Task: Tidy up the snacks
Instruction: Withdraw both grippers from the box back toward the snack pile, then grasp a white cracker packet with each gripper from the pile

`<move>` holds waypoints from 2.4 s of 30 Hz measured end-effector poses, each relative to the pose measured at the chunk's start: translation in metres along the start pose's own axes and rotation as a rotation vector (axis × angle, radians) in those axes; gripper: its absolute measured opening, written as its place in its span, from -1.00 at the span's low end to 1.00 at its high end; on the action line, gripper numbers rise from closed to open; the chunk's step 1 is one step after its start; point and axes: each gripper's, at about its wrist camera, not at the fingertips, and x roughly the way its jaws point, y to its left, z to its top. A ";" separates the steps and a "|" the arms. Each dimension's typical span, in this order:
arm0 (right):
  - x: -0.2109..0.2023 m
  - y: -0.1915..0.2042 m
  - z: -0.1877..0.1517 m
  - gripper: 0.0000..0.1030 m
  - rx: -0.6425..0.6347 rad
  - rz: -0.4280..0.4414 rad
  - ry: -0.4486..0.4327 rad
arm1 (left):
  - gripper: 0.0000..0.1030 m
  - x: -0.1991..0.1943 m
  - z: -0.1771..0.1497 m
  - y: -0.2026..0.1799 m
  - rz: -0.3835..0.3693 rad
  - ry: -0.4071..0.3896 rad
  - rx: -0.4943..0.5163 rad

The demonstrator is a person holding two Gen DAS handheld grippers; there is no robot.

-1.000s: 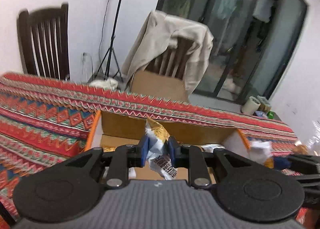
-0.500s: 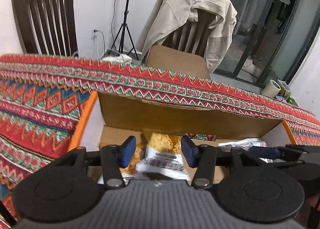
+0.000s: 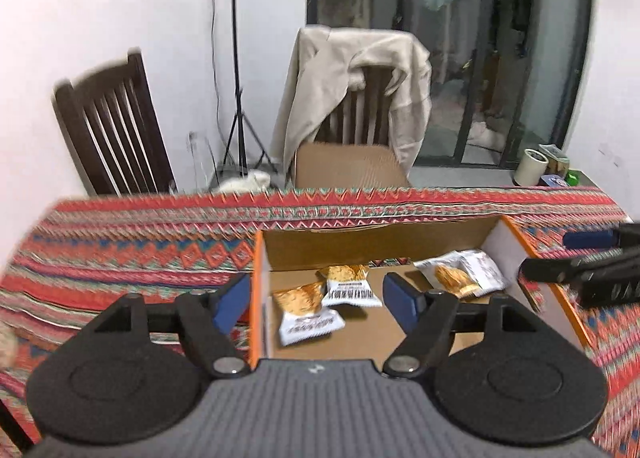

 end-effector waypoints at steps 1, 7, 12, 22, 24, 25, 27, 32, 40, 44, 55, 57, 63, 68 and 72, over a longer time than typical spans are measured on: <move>-0.012 0.001 -0.003 0.69 0.001 0.007 -0.013 | 0.48 -0.015 -0.003 -0.001 -0.003 -0.013 0.014; -0.114 0.015 -0.036 0.95 0.002 0.038 -0.140 | 0.62 -0.119 -0.049 0.003 -0.049 -0.116 0.042; -0.195 0.038 -0.090 1.00 -0.061 0.037 -0.260 | 0.72 -0.187 -0.113 0.001 -0.062 -0.199 0.051; -0.278 0.080 -0.212 1.00 -0.153 0.060 -0.374 | 0.92 -0.269 -0.229 -0.016 -0.009 -0.309 0.034; -0.283 0.089 -0.236 1.00 -0.161 0.053 -0.368 | 0.94 -0.277 -0.249 -0.019 0.004 -0.308 0.006; -0.283 0.092 -0.246 1.00 -0.163 0.052 -0.362 | 0.94 -0.279 -0.258 -0.021 0.009 -0.301 -0.005; -0.282 0.100 -0.270 1.00 -0.166 0.046 -0.346 | 0.94 -0.282 -0.277 -0.024 0.018 -0.276 -0.026; -0.276 0.107 -0.324 1.00 -0.120 0.077 -0.316 | 0.94 -0.275 -0.310 -0.021 0.025 -0.189 -0.040; -0.254 0.107 -0.356 1.00 -0.075 0.036 -0.236 | 0.94 -0.262 -0.317 -0.022 0.054 -0.152 -0.017; -0.250 0.105 -0.351 1.00 -0.047 0.051 -0.237 | 0.94 -0.252 -0.313 -0.016 0.045 -0.138 -0.034; -0.197 0.117 -0.316 0.96 0.067 0.196 -0.182 | 0.94 -0.215 -0.309 0.019 0.062 -0.112 -0.099; -0.177 0.126 -0.307 0.94 0.081 0.220 -0.155 | 0.94 -0.210 -0.309 0.029 0.073 -0.101 -0.118; -0.126 0.153 -0.275 0.89 0.100 0.225 -0.142 | 0.94 -0.202 -0.307 0.053 0.086 -0.095 -0.159; -0.093 0.160 -0.264 0.27 0.115 0.222 -0.091 | 0.94 -0.194 -0.296 0.054 0.073 -0.098 -0.145; -0.096 0.151 -0.268 0.11 0.107 0.222 -0.097 | 0.94 -0.180 -0.280 0.042 0.037 -0.104 -0.121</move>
